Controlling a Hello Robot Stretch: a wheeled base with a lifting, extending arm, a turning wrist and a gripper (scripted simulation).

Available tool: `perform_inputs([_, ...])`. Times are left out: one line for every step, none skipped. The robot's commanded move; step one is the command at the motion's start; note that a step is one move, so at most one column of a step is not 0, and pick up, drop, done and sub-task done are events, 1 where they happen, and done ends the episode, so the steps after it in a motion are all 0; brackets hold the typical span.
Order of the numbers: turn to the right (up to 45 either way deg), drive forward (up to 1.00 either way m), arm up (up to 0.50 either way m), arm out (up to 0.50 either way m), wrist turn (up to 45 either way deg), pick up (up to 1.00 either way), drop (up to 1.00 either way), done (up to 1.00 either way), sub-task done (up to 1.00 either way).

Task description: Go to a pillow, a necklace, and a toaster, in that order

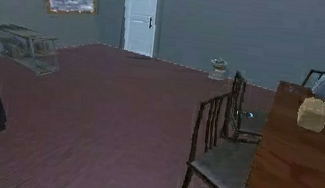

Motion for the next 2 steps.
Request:
perform_inputs([-21.0,0.00,0.00,0.00,0.0,0.00,0.00,0.00,0.00])
perform_inputs([0.0,1.00,0.00,0.00,0.0,0.00,0.00,0.00,0.00])
